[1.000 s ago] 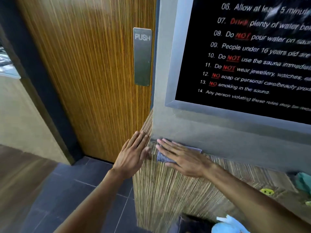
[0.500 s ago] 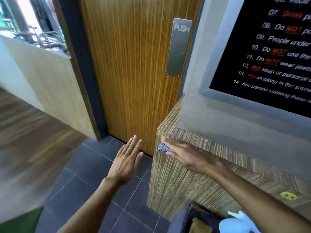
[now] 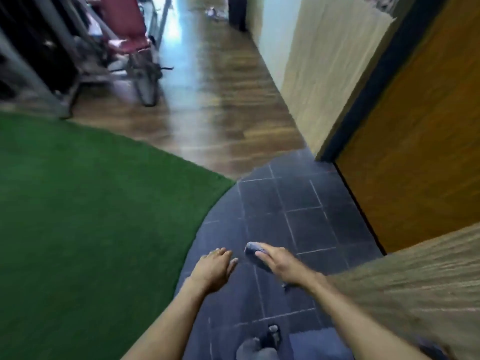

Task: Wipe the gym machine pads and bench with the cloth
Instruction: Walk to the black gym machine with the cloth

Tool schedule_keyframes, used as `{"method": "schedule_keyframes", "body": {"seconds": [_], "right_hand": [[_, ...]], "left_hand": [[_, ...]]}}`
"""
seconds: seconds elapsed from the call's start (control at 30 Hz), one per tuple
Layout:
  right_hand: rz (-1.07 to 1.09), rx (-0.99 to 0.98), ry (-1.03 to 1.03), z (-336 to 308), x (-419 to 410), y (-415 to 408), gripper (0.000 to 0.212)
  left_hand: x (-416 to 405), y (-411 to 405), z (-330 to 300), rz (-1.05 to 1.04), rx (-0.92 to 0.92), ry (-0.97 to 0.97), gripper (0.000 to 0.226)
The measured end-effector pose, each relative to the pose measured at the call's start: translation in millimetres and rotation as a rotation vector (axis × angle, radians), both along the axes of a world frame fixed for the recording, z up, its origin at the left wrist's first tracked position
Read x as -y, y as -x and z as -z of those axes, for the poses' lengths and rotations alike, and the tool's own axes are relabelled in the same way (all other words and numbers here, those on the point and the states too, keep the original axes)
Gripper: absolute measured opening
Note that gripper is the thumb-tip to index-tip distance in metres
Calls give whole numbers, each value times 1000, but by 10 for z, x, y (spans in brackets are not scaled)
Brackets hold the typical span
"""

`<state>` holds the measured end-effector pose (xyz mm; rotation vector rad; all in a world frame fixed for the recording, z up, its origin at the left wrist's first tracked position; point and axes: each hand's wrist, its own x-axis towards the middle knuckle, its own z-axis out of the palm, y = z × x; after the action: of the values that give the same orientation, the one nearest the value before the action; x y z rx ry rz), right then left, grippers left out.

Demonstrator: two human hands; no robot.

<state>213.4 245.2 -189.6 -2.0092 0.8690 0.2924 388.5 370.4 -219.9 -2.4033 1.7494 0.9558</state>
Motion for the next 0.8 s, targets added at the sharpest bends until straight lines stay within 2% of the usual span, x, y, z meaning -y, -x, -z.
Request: {"method": "schedule_keyframes", "body": {"seconds": [0.07, 0.13, 0.43, 0.6, 0.8], "right_hand": [[-153, -41, -13, 89, -412, -536, 39], [-298, -63, -29, 140, -888, -1038, 39], [-865, -76, -27, 344, -3008, -2980, 44], [-1129, -59, 18, 449, -4042, -3919, 49], [-1374, -69, 14, 740, -5193, -5170, 48]], "left_hand": [[-656, -340, 95, -153, -5, -60, 53], [-1351, -622, 176, -280, -17, -96, 45], [-4004, -1463, 241, -860, -7, -58, 45], [-5007, -1869, 297, -1124, 17, -54, 49], [-5957, -2581, 443, -1387, -67, -66, 53]]}}
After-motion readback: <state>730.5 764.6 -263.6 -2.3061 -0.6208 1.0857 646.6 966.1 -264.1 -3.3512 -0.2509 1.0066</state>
